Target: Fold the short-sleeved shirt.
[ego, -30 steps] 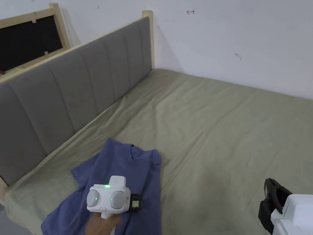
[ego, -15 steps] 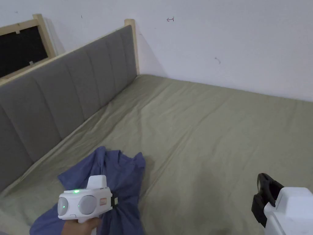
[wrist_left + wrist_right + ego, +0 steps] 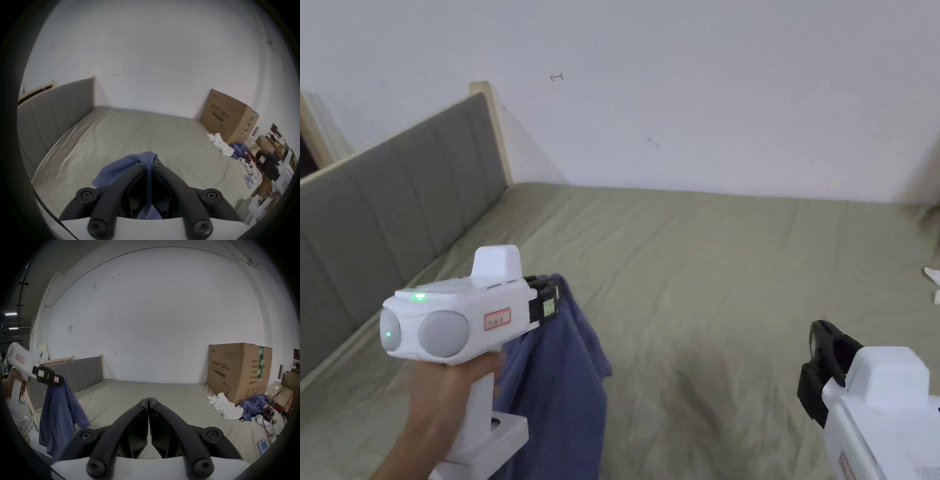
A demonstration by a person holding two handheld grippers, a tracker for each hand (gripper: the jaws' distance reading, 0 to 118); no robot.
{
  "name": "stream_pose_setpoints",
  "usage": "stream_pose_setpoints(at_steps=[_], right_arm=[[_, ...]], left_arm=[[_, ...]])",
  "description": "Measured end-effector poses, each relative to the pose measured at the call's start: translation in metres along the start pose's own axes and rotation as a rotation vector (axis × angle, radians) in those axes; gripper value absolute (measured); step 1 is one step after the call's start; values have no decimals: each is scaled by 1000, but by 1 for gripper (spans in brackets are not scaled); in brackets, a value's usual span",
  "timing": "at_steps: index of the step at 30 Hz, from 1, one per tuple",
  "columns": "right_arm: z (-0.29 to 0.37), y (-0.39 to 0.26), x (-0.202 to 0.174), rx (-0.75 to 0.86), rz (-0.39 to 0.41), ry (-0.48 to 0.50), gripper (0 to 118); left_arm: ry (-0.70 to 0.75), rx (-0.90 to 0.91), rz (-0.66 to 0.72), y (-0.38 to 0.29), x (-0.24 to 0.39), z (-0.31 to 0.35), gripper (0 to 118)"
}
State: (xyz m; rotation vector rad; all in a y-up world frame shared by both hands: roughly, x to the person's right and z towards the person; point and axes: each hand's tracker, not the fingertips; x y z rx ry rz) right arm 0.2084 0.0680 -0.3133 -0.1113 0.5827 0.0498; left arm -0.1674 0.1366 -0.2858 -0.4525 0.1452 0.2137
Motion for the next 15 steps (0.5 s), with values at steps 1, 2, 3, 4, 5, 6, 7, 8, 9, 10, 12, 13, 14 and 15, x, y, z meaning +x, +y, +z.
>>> stream_pose_setpoints(at_steps=[1, 2, 3, 4, 5, 6, 7, 8, 9, 10, 12, 13, 14, 15], right_arm=[[7, 1, 7, 5, 2, -15, 0], [13, 3, 15, 11, 3, -39, 0], [19, 4, 22, 17, 3, -59, 0], [26, 5, 30, 24, 3, -77, 0], [33, 6, 37, 30, 6, -98, 0], [38, 7, 44, 33, 12, -117, 0], [45, 8, 50, 38, 16, -137, 0], [51, 8, 58, 43, 21, -157, 0], [56, 9, 64, 43, 24, -173, 0], [61, 9, 70, 43, 25, -191, 0], [70, 7, 82, 43, 22, -222, 0], [74, 6, 88, 39, 20, -237, 0], [78, 5, 93, 34, 19, -251, 0], [80, 3, 96, 29, 18, -265, 0]], left_arm=[[-31, 18, -24, 8, 18, -3, 0], [-64, 19, -49, 15, 37, -10, 0], [-90, 27, -64, 21, 53, -13, 0], [-126, 33, -90, 26, 72, -17, 0], [-151, 38, -107, 30, 85, -23, 0], [-176, 40, -119, 33, 96, -28, 0], [-202, 37, -148, 35, 112, -34, 0], [-216, 39, -176, 34, 128, -40, 0], [-237, 24, -196, 33, 141, -47, 0], [-271, -2, -206, 29, 154, -54, 0], [-332, -61, -222, 16, 175, -71, 0], [-349, -91, -238, 4, 186, -81, 0], [-365, -132, -262, -9, 197, -90, 0], [-371, -160, -262, -22, 206, -99, 0]])
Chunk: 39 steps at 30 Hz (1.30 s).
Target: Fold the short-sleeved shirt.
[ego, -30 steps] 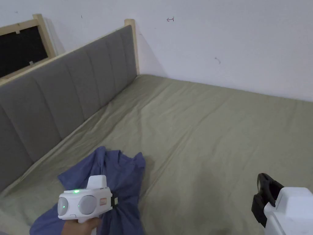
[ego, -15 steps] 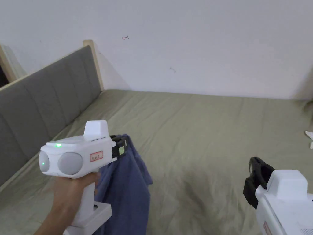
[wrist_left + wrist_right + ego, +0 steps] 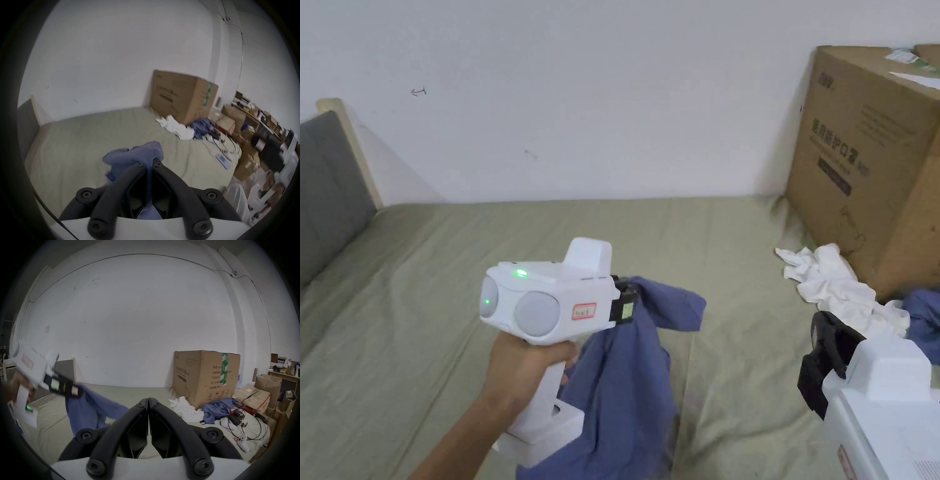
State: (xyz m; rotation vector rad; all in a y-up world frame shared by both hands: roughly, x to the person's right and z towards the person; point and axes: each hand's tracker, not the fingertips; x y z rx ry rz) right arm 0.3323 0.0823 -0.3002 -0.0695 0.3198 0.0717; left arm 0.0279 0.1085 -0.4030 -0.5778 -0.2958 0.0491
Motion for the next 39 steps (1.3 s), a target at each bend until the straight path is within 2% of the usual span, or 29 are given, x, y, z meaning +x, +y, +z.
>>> stream_pose_setpoints(at_steps=[4, 9, 13, 17, 18, 19, 20, 21, 22, 23, 24, 25, 31, 39], right_arm=[[4, -8, 14, -23, -1, -34, 0], [6, -11, 9, -59, -10, -49, 0], [3, -19, 11, -83, -23, -49, 0], [1, -22, 13, -96, -26, -47, 0], [1, -22, 13, -97, -25, -47, 0], [0, -21, 13, -97, -22, -46, 0], [1, -20, 13, -96, -21, -45, 0], [1, -19, 12, -93, -19, -44, 0], [1, -17, 12, -90, -18, -45, 0], [1, -15, 11, -86, -17, -46, 0], [1, -13, 11, -82, -18, -45, 0], [1, -12, 12, -77, -21, -45, 0], [-1, 0, 9, -50, -29, -39, 0], [-4, 11, 4, -8, -30, -24, 0]], left_arm=[[-89, -161, 8, -49, 27, -57, 0], [-138, -339, 9, -113, 51, -110, 1], [-76, -482, -24, -155, 62, -144, 1], [-19, -571, 2, -175, 64, -159, 1], [-21, -559, 5, -174, 64, -158, 3], [-26, -539, 19, -171, 62, -152, 10], [-31, -514, 42, -166, 60, -146, 22], [-58, -490, 56, -160, 59, -139, 37], [-57, -450, 74, -153, 57, -130, 61], [-45, -399, 87, -143, 58, -114, 91], [-26, -353, 92, -136, 58, -103, 106], [-3, -289, 87, -127, 57, -90, 113], [114, 43, 27, -79, 46, -2, 113], [420, 391, -19, -64, 16, 78, 111]])
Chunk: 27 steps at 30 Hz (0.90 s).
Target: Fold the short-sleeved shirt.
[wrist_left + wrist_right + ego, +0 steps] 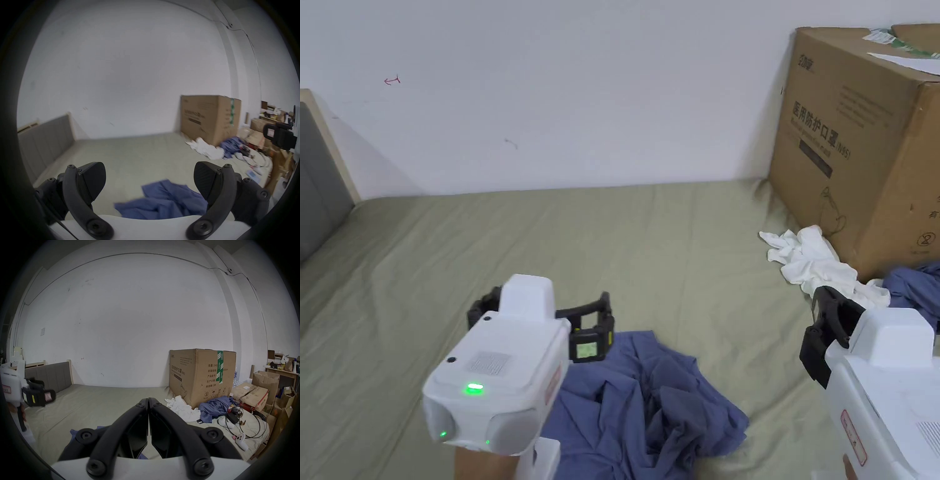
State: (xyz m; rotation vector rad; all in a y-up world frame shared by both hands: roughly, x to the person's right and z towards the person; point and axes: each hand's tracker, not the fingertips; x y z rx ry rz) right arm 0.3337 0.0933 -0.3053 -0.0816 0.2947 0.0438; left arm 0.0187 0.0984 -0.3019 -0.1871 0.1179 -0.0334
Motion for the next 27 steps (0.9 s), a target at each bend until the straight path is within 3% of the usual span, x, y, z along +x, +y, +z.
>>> stream_pose_setpoints(at_steps=[4, 5, 7, 10, 11, 21, 27], right_arm=[[3, 9, -11, 12, 6, 7, 0], [3, 10, -13, 15, 8, 7, 0], [3, 11, -15, 21, 9, 14, 0], [2, 11, -16, 25, 12, 15, 0], [2, 12, -17, 25, 12, 18, 0], [4, 17, -27, 24, 14, 26, 0], [-4, 6, -19, 9, 15, 30, 0]], left_arm=[[109, 79, -35, -5, -24, 10, 107], [125, 89, -29, -7, -29, 12, 100], [144, 91, -21, -8, -36, 15, 76], [145, 79, 33, -12, -49, 14, 13], [139, 87, 41, -13, -50, 14, 0], [139, 57, -19, -22, -50, 13, 0], [77, -196, -2, -48, -53, -9, 0]])
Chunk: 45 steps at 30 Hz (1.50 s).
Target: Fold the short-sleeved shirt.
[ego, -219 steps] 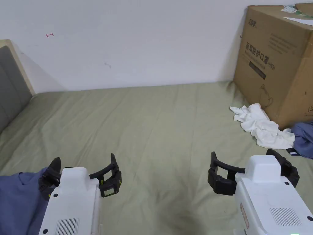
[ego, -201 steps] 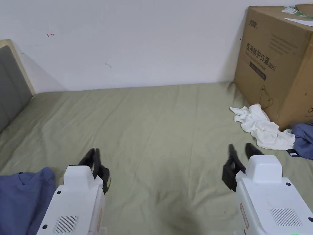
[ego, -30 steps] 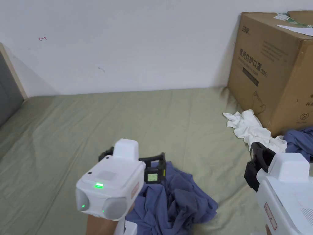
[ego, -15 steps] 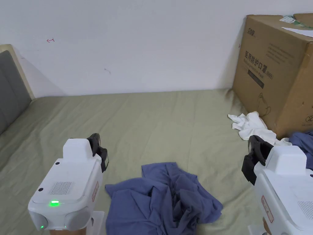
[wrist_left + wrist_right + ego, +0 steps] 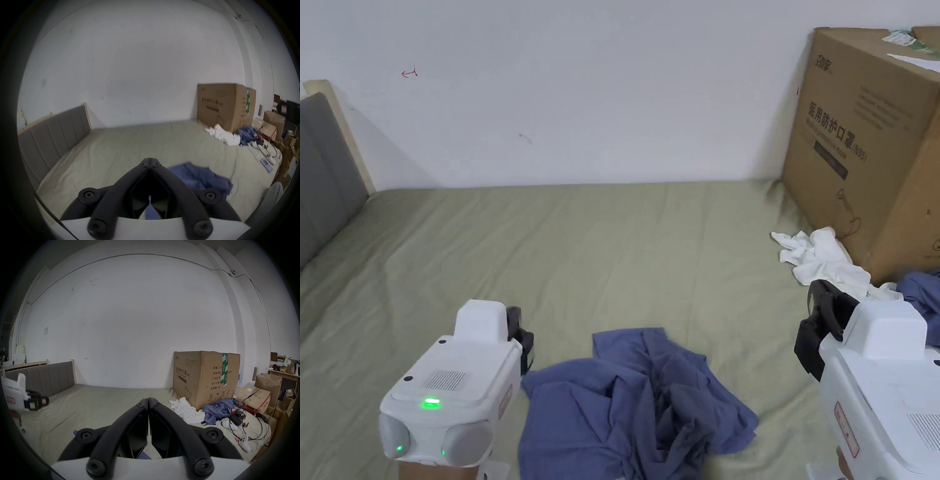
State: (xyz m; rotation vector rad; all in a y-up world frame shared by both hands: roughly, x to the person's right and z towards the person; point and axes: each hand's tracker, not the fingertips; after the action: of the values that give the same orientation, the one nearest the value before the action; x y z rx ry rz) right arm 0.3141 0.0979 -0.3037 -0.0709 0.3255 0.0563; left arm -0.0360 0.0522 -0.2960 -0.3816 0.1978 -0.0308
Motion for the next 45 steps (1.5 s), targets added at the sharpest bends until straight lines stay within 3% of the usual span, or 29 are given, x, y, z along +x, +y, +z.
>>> stream_pose_setpoints(at_steps=[12, 13, 14, 17, 18, 21, 24, 28, 32, 36, 42, 43, 45], right_arm=[[-16, -22, 0, -63, 10, 19, 0], [-17, -24, -1, -67, 12, 21, 0], [-18, -25, -2, -73, 13, 23, 0], [-20, -29, -5, -88, 9, 28, 0], [-21, -31, -5, -93, 5, 27, 0], [-26, -36, -5, -115, 3, 32, 0], [-27, -37, -10, -129, 7, 35, 0], [-30, -41, -10, -149, 9, 32, 0], [-36, -46, -6, -173, -1, 21, 0], [-54, -58, 0, -269, -26, -2, 0], [-127, -122, 30, -593, -87, 31, 2], [-142, -140, 36, -633, -82, 44, 5], [-165, -165, 38, -719, -61, 49, 34]], left_arm=[[-77, -525, 222, -112, -5, -68, 3], [-68, -566, 246, -123, -7, -72, 9], [-65, -572, 273, -130, -8, -75, 24], [-42, -643, 300, -146, -7, -83, 82], [-37, -668, 301, -150, -7, -87, 88], [-23, -721, 278, -160, -1, -98, 89], [-15, -775, 268, -169, 4, -110, 87], [22, -776, 162, -173, 22, -110, 74], [-23, -743, 151, -163, 28, -100, 9], [-75, -723, 157, -156, 27, -96, 3], [-197, -577, 242, -119, 10, -64, 2], [-204, -571, 244, -115, 7, -61, 2], [-211, -556, 254, -108, 4, -57, 2]])
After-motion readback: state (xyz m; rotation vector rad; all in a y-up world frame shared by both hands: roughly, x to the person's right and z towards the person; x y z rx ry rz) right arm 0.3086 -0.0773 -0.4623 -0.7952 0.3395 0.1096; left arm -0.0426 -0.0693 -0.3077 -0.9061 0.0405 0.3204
